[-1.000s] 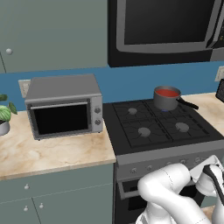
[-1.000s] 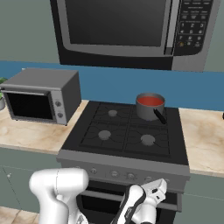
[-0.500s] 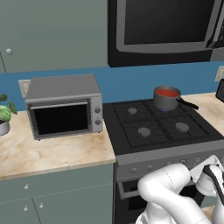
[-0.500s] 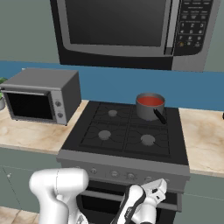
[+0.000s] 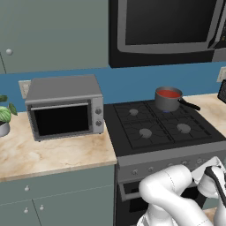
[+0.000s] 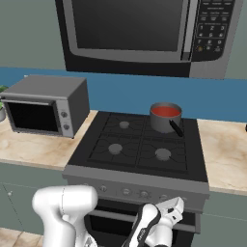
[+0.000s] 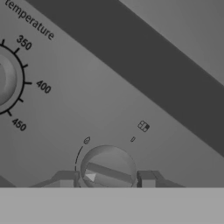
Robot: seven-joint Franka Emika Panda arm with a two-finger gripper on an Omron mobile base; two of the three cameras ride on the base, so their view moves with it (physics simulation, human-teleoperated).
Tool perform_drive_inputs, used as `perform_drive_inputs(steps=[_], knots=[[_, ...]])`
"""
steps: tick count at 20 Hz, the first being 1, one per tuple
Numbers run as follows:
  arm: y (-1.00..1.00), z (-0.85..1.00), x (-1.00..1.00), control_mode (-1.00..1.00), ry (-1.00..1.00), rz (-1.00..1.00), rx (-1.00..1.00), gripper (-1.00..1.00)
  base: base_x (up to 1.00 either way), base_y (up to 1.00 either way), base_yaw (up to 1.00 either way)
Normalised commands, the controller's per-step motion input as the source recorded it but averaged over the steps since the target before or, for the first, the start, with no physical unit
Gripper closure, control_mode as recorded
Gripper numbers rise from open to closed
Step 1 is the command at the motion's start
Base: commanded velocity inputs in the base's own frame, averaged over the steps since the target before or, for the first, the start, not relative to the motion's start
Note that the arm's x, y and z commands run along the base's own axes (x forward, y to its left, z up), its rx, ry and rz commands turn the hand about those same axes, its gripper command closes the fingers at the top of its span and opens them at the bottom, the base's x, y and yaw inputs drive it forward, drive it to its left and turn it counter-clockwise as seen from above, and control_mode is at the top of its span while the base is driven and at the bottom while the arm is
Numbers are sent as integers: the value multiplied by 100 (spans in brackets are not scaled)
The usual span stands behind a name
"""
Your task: Wait until the marinara sauce is simmered to a deep red color and then turn off the stove.
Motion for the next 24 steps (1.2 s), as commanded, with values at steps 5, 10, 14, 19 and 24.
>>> perform_drive_inputs(steps=[5, 10, 14, 19, 24], knots=[[0, 0, 0, -100, 0, 0, 0, 100, 0, 0, 0], [0, 0, 0, -100, 0, 0, 0, 100, 0, 0, 0], [0, 0, 0, -100, 0, 0, 0, 100, 0, 0, 0], [0, 0, 0, -100, 0, 0, 0, 100, 0, 0, 0], [0, 0, 0, -100, 0, 0, 0, 100, 0, 0, 0]])
